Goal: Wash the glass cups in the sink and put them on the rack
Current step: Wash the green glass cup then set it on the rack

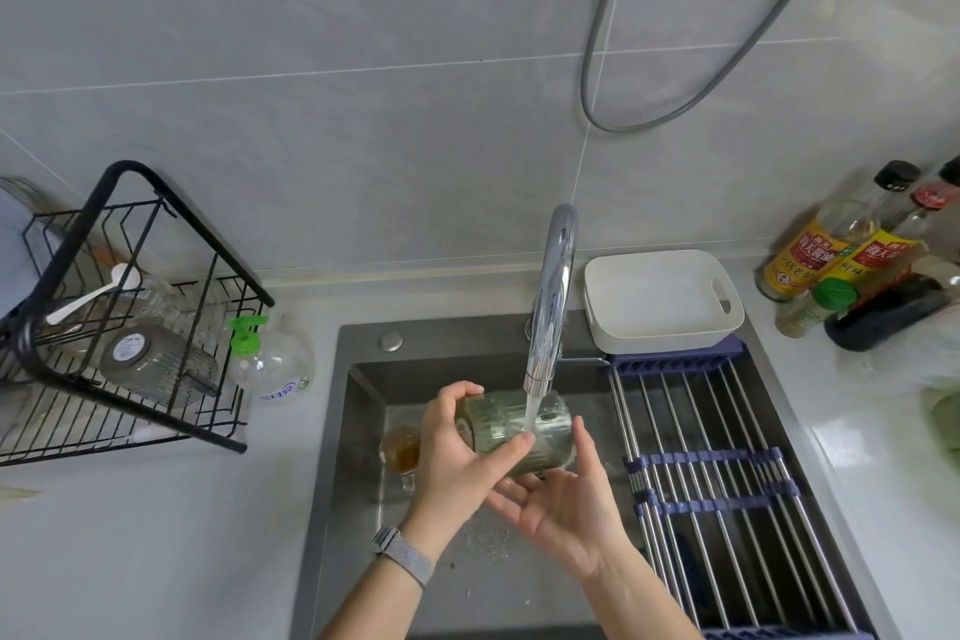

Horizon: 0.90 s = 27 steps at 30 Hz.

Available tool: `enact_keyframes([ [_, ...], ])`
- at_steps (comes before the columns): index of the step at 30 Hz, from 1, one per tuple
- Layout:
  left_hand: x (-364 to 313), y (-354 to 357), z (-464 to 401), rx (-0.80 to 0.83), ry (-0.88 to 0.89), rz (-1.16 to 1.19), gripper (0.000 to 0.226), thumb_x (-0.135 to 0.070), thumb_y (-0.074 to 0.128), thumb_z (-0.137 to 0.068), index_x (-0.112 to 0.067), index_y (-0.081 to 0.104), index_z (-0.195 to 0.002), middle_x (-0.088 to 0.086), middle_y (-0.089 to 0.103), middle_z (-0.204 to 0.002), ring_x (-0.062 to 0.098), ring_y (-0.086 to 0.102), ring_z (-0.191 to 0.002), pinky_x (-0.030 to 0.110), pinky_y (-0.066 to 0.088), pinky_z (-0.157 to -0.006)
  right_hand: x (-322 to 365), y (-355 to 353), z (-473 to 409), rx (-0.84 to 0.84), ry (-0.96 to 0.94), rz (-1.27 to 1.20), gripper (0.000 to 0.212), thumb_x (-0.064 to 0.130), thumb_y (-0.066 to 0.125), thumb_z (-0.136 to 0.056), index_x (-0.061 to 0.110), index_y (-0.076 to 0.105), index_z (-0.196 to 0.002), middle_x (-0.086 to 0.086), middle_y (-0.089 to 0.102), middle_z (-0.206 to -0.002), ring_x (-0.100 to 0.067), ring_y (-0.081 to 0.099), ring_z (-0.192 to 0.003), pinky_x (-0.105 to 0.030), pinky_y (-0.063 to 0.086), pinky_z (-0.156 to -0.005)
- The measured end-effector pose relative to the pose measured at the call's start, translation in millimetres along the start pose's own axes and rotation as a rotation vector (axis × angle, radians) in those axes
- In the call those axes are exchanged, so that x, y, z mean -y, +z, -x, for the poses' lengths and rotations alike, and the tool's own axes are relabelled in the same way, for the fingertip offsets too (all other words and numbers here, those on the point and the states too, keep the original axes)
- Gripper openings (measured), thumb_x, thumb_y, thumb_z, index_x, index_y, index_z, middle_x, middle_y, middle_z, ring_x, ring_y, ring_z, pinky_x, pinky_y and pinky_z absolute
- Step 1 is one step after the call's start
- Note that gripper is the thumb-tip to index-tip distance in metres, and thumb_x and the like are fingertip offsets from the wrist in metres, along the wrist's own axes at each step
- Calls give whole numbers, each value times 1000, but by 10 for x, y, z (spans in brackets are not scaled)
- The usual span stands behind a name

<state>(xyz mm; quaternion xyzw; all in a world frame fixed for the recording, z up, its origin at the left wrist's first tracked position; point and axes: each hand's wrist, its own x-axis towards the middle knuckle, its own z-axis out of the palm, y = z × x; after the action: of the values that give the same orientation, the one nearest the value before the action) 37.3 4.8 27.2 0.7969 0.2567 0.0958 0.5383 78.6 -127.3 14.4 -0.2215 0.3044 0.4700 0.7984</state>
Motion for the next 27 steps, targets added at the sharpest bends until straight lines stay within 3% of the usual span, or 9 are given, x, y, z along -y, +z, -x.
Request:
enact_keyframes([
  [4,-21,104,54,-38,213,-175,65,-47,80,-57,-34,49,-112,-16,43,-114,-4,45,-110,6,35,-90,17,92,45,26,-35,-84,83,59,57,-84,-5,47,-135,-27,53,-134,-38,53,-124,-46,38,-109],
  [8,29,178,133,104,285,-180,56,-42,74,-65,-34,47,-113,-13,40,-118,5,44,-117,13,35,-100,-18,87,53,-3,-67,7,67,49,58,-86,0,55,-132,-20,64,-117,-32,63,-105,-42,50,-93],
  [10,18,137,145,195,189,-61,43,-43,69,-71,-31,52,-109,-12,47,-117,6,50,-113,16,39,-98,-1,33,35,-53,-66,43,63,48,62,-83,4,59,-128,-18,67,-110,-31,64,-99,-42,55,-82],
  [14,46,48,59,214,-129,203,31,-37,64,-78,-28,57,-107,-2,58,-117,-1,60,-99,16,49,-83,43,-83,25,-116,-66,106,61,49,66,-75,8,65,-120,-16,69,-110,-30,64,-97,-40,50,-85],
  [19,128,62,38,42,-190,23,22,-19,65,-89,-29,55,-106,-4,59,-111,5,62,-75,32,60,-68,66,-119,49,-93,-40,141,55,45,63,-81,2,66,-115,-20,67,-113,-34,64,-95,-42,48,-86],
  [21,123,72,50,-10,-175,-31,21,-19,65,-88,-28,57,-106,-2,61,-111,7,60,-72,21,55,-69,58,-145,32,-117,-43,151,57,45,65,-80,3,65,-118,-20,67,-112,-32,62,-95,-43,49,-86],
  [23,133,94,81,-58,-56,-274,21,-29,56,-92,-25,59,-112,-3,61,-116,6,59,-86,9,44,-77,37,-154,1,-133,-68,196,59,46,65,-79,4,65,-121,-19,67,-114,-31,62,-96,-42,50,-83],
  [25,57,156,136,-7,81,-574,56,-50,27,-93,-21,55,-131,-6,56,-133,12,49,-119,18,36,-101,2,-155,-26,-140,-97,225,57,46,62,-81,5,65,-120,-17,69,-109,-29,65,-92,-39,53,-78],
  [27,-55,249,200,163,37,-611,88,-67,-1,-87,-15,31,-150,-3,32,-156,15,23,-144,29,12,-121,-29,-132,-36,-118,-119,223,52,45,55,-87,5,66,-117,-14,72,-97,-24,69,-77,-32,55,-61],
])
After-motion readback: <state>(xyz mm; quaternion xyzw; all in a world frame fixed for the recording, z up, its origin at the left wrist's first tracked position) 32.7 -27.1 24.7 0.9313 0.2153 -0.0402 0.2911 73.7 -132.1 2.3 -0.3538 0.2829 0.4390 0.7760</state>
